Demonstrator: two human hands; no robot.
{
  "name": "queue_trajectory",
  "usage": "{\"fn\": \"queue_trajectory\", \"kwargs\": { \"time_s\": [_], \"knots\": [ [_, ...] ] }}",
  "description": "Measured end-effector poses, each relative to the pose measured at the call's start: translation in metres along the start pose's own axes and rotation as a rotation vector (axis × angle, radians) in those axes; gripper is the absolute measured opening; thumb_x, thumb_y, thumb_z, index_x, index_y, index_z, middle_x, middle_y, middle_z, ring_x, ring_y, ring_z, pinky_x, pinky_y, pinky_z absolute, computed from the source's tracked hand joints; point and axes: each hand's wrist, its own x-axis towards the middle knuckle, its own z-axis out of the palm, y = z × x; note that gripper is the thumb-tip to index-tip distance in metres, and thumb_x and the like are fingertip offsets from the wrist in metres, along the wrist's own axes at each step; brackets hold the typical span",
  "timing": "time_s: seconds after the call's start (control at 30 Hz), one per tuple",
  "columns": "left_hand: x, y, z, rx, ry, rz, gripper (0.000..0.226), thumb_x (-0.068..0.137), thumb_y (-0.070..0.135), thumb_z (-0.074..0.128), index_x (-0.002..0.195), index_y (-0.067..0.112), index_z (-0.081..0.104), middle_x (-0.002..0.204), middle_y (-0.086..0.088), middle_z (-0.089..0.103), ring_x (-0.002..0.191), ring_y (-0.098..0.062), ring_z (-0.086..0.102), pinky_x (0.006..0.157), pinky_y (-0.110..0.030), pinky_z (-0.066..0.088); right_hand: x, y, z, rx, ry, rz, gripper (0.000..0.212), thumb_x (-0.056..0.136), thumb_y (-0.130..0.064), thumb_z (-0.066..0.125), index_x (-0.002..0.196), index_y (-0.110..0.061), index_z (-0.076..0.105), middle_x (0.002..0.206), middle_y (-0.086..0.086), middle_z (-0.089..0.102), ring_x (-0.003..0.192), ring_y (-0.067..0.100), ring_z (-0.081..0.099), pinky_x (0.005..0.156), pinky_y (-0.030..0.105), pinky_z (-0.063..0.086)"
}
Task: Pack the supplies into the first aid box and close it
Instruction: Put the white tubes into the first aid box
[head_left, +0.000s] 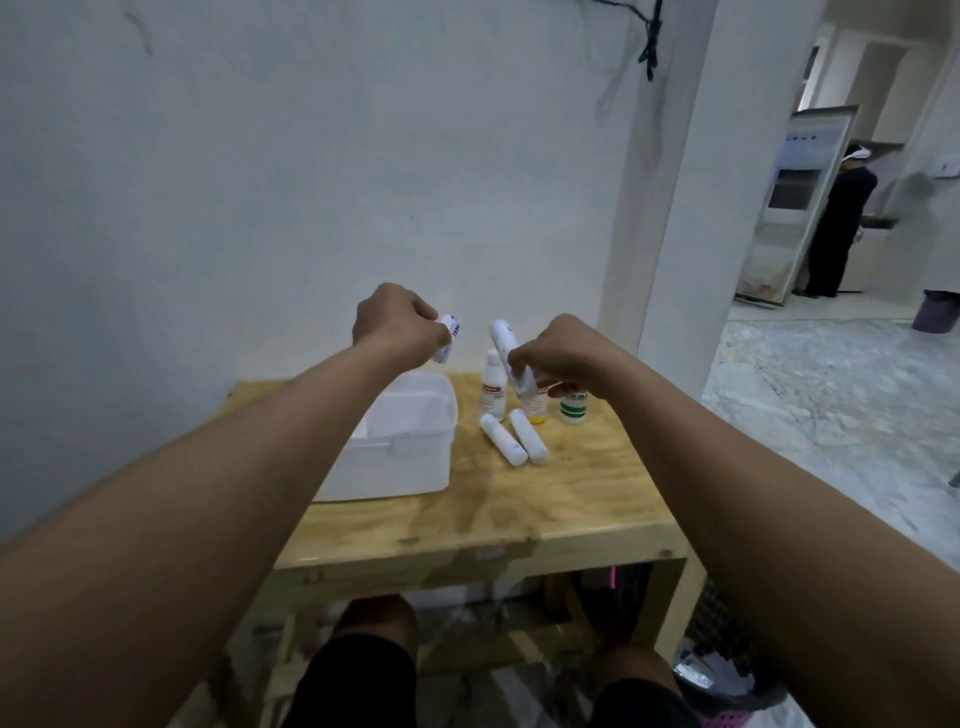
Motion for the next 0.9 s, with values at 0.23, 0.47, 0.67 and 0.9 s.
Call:
{"fn": "queue_trajectory", "kwargs": {
  "time_s": [0.23, 0.47, 0.67, 0.9],
  "knots": [
    [0.008, -0.043, -0.067, 0.065, 0.065, -0.122, 0.017, 0.073, 0.014, 0.083, 0.088, 0.008, 0.079, 0.098, -0.006, 0.074, 0.093, -0.025, 0.067, 0.087, -0.033, 0.057, -0.005, -0.061, 0.044, 0.023, -0.130, -0.065, 0.016, 0.075, -0.010, 0.075, 0.084, -0.003, 0.063, 0.074, 0.014, 0.061, 0.061, 0.023, 0.058, 0.052, 0.024, 0.053],
    [0.016, -0.084, -0.083, 0.146, 0.030, -0.230, 0.027, 0.065, 0.015, 0.085, 0.091, 0.007, 0.080, 0.085, -0.004, 0.075, 0.079, -0.020, 0.069, 0.083, -0.035, 0.059, -0.001, -0.095, 0.089, -0.001, -0.233, -0.088, 0.015, 0.081, -0.002, 0.076, 0.082, 0.002, 0.062, 0.069, 0.014, 0.061, 0.051, 0.018, 0.058, 0.062, 0.031, 0.059],
    [0.027, -0.108, -0.080, 0.207, 0.023, -0.255, 0.027, 0.066, 0.023, 0.087, 0.089, 0.012, 0.079, 0.084, -0.004, 0.075, 0.077, -0.020, 0.070, 0.064, -0.026, 0.055, 0.005, -0.110, 0.117, -0.053, -0.285, -0.090, 0.018, 0.083, -0.005, 0.077, 0.086, 0.002, 0.060, 0.080, 0.015, 0.063, 0.063, 0.020, 0.062, 0.072, 0.035, 0.062],
    [0.035, -0.124, -0.064, 0.330, 0.026, -0.206, 0.021, 0.073, 0.022, 0.081, 0.090, 0.012, 0.075, 0.088, -0.004, 0.072, 0.073, -0.021, 0.064, 0.053, -0.024, 0.045, 0.017, -0.109, 0.139, -0.132, -0.303, -0.114, 0.021, 0.084, -0.010, 0.078, 0.084, 0.000, 0.058, 0.075, 0.014, 0.064, 0.064, 0.024, 0.064, 0.070, 0.036, 0.063]
  ]
}}
